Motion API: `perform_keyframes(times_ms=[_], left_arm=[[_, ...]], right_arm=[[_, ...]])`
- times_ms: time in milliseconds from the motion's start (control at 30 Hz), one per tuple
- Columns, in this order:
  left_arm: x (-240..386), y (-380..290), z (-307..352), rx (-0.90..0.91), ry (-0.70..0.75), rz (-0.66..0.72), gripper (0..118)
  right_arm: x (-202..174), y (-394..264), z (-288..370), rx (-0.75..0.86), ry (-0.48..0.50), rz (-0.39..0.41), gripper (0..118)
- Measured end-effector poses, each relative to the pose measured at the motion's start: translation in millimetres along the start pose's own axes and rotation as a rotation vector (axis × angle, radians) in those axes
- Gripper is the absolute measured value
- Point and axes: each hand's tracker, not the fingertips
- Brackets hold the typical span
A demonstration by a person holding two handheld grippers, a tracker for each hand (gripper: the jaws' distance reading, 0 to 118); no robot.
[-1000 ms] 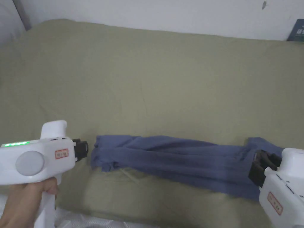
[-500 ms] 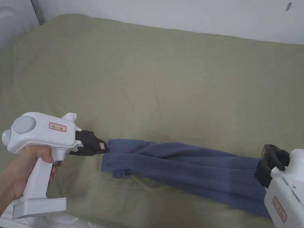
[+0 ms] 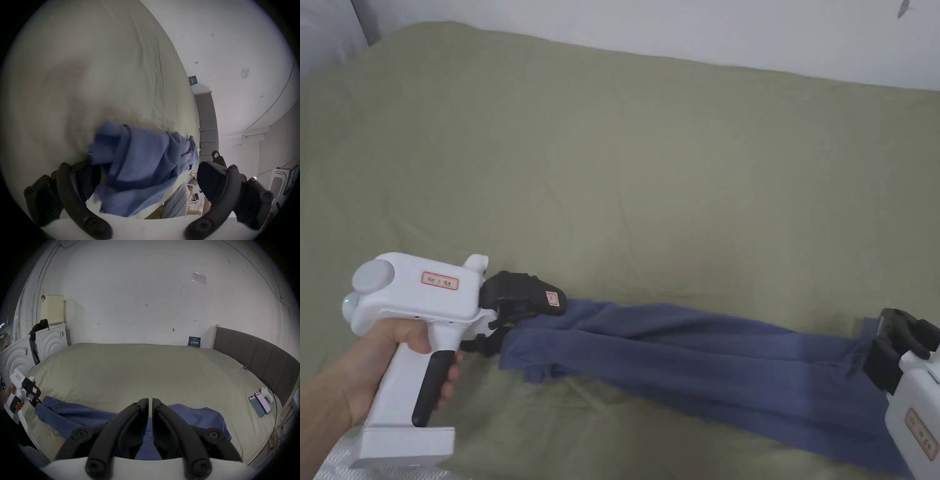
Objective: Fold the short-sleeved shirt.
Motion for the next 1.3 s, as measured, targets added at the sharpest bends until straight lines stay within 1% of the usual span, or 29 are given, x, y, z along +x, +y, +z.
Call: perform_keyframes(times_ms=[67, 100, 133, 167, 200, 233, 267, 300, 333, 433, 467, 533, 567, 700, 833, 900, 933, 1067, 1233, 1300], left_arm=[[-1, 5, -6, -0.027, -0.038, 0.012, 118], [0, 5, -10, -0.031, -0.033, 0.014, 115], [1, 4, -15, -0.051, -0.029, 0.003, 108], [2, 3, -17, -0.040, 0.009, -0.012, 92], [8, 0, -16, -0.035, 0.021, -0.013, 30], [12, -4, -11, -0.018, 0.066, -0.006, 12], [9, -6, -13, -0.013, 0.145, -0.005, 12], [8, -10, -14, -0.016, 0.188, -0.013, 12], [10, -7, -15, -0.019, 0.138, -0.024, 12], [12, -11, 3, -0.005, 0.111, -0.036, 12], [22, -15, 13, 0.003, 0.119, -0.036, 12], [24, -20, 34, 0.022, 0.161, -0.050, 12], [23, -21, 49, 0.053, 0.212, -0.054, 12], [28, -27, 103, 0.129, 0.267, -0.033, 12], [63, -34, 119, 0.163, 0.331, -0.121, 12], [88, -36, 109, 0.171, 0.355, -0.195, 12], [103, -39, 103, 0.186, 0.392, -0.232, 12], [148, -45, 60, 0.155, 0.446, -0.374, 12], [194, -63, -20, 0.045, 0.461, -0.505, 12], [202, -74, -55, 0.034, 0.501, -0.549, 12]], right_arm=[[4, 2, 1, 0.001, -0.009, -0.007, 11], [6, 2, 2, -0.001, -0.012, -0.012, 11], [8, 3, 3, 0.001, -0.017, -0.017, 11], [10, 5, 4, 0.002, -0.020, -0.020, 11], [11, 6, 5, 0.005, -0.024, -0.022, 11], [13, 7, 6, 0.008, -0.026, -0.022, 11], [14, 9, 7, 0.010, -0.027, -0.021, 11], [16, 10, 8, 0.012, -0.026, -0.018, 11], [16, 11, 9, 0.017, -0.026, -0.014, 11], [18, 15, 14, 0.028, -0.021, -0.017, 11], [17, 15, 15, 0.032, -0.019, -0.018, 11], [16, 16, 15, 0.035, -0.010, -0.016, 11], [15, 16, 15, 0.039, -0.002, -0.018, 11], [7, 16, 14, 0.040, 0.027, -0.021, 11], [-4, 16, 16, 0.045, 0.060, -0.015, 11], [-9, 17, 17, 0.049, 0.065, -0.009, 11], [-10, 17, 19, 0.053, 0.069, -0.006, 11], [-13, 20, 27, 0.067, 0.083, 0.003, 11], [-7, 19, 39, 0.070, 0.090, 0.024, 11], [-4, 16, 42, 0.066, 0.089, 0.022, 11]])
